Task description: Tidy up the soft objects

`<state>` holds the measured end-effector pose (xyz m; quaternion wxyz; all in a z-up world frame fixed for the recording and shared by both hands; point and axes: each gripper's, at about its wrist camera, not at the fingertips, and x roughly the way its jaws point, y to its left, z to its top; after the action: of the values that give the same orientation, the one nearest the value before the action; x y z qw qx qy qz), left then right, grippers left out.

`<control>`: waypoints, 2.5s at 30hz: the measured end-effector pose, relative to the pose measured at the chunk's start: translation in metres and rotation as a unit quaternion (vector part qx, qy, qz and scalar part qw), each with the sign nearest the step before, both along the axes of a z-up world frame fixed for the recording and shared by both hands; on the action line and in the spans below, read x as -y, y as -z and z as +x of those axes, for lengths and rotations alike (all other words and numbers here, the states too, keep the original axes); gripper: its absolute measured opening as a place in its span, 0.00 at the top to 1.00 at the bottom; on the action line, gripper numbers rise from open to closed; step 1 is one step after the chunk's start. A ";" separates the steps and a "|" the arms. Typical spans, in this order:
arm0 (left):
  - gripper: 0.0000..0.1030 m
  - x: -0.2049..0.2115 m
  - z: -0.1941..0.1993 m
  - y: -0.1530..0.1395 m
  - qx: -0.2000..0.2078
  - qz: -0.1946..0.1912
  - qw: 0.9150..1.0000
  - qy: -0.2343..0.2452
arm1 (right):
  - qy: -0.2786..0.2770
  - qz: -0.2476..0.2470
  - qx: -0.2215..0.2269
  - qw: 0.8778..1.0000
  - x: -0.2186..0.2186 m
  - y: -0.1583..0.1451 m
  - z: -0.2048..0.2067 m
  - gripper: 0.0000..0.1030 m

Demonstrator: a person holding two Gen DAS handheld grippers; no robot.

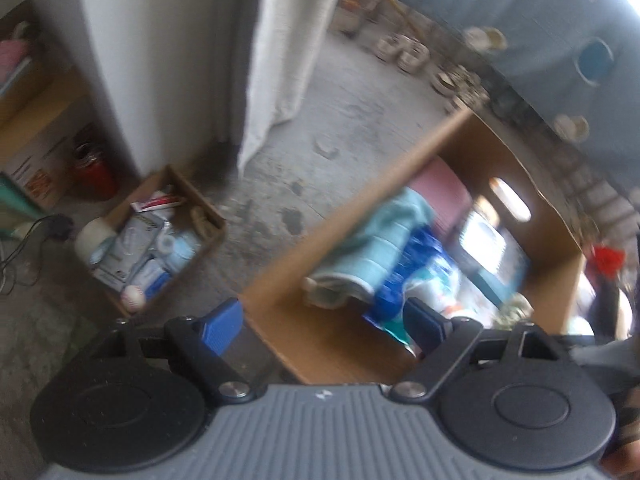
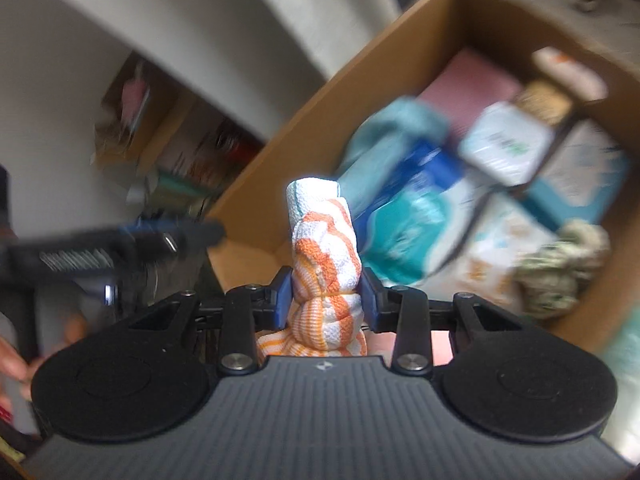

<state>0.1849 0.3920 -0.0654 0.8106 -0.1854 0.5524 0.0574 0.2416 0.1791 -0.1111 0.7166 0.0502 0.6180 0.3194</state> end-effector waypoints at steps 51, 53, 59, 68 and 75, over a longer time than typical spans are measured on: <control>0.14 0.069 -0.014 0.009 0.037 0.081 0.990 0.107 | 0.076 -0.082 0.020 0.994 0.041 0.017 -0.024 0.43; 0.14 0.075 -0.019 0.003 0.050 0.094 0.988 0.115 | 0.087 -0.072 0.039 0.993 0.048 0.003 -0.030 0.41; 0.09 0.095 -0.037 -0.020 0.090 0.128 0.980 0.126 | 0.124 -0.053 0.108 0.985 0.077 -0.047 -0.052 0.26; 0.00 0.133 -0.072 -0.052 0.153 0.165 0.966 0.125 | 0.182 -0.062 0.196 0.962 0.128 -0.099 -0.108 0.09; 0.00 0.178 -0.095 -0.064 0.159 0.187 0.961 0.127 | 0.226 -0.104 0.213 0.945 0.176 -0.117 -0.159 0.01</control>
<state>0.0904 0.2142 -0.0017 0.9089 0.0345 0.4149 0.0260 0.0823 0.0026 0.0061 0.8859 0.0447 0.4536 0.0859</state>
